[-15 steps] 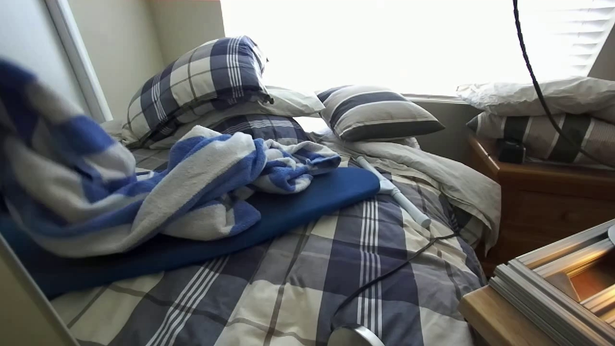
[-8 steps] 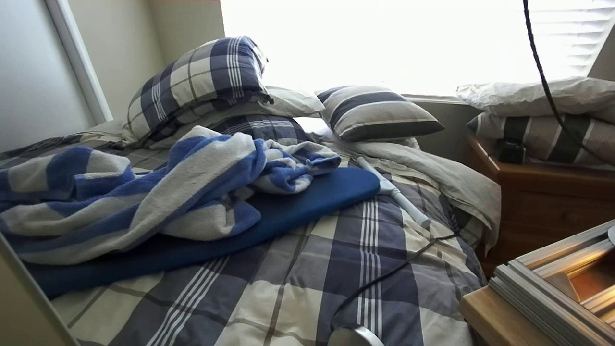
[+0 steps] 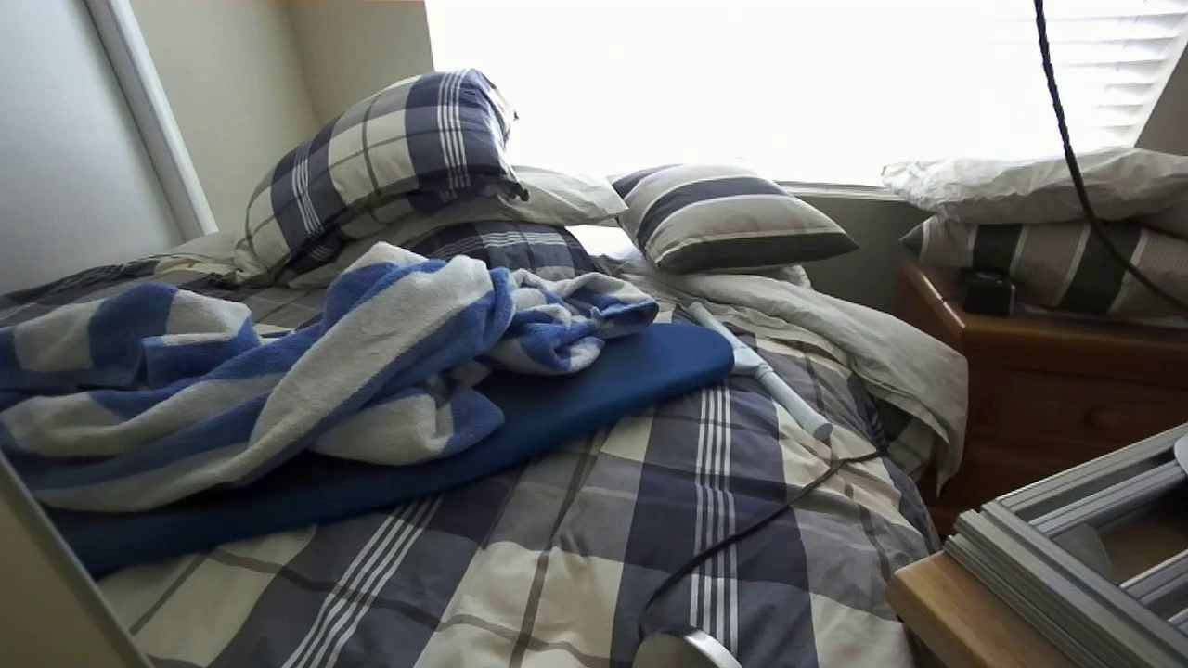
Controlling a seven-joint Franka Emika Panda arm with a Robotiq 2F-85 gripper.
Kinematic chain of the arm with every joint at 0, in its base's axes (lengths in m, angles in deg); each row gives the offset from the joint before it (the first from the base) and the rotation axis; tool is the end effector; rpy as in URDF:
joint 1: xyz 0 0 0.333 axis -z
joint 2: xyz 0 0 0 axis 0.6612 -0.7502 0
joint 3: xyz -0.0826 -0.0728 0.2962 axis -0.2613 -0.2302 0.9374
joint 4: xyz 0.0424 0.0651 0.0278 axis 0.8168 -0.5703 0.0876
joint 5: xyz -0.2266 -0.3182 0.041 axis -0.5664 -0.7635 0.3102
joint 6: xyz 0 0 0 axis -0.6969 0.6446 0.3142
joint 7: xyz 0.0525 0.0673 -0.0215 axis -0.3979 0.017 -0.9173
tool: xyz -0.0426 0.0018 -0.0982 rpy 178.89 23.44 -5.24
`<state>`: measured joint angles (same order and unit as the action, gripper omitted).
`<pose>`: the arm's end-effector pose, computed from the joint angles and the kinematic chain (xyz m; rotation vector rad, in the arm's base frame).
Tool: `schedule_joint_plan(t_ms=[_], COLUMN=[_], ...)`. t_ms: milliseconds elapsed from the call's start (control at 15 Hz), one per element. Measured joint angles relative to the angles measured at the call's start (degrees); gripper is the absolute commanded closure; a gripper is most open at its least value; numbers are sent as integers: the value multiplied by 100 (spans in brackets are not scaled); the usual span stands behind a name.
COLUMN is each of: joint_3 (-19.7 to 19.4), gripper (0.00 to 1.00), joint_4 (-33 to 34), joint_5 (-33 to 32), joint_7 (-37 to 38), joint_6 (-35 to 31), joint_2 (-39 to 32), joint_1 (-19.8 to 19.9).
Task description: Lay the towel on the ironing board
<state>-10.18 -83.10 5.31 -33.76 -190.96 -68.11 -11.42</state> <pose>0.4698 0.6177 0.5872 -2.8367 -0.8879 -0.8133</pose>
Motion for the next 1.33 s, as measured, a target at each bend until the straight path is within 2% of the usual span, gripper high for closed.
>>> schedule_joint_plan(t_ms=[200,333,533,667,933,1333], joint_3=[453,623,697,699,726,817], gripper=[0,0,0,0,0,0], joint_4=[-45,-100,-329,-559,-1240,-2716], joint_5=[495,616,638,644,771,1066], joint_7=[-282,-487,-597,-582,-472,-487], joint_6=[-74,-54,79,406,1194,1261], joint_2=[75,86,152,241,554,1193], joint_1=[291,397,510,584,765,1101])
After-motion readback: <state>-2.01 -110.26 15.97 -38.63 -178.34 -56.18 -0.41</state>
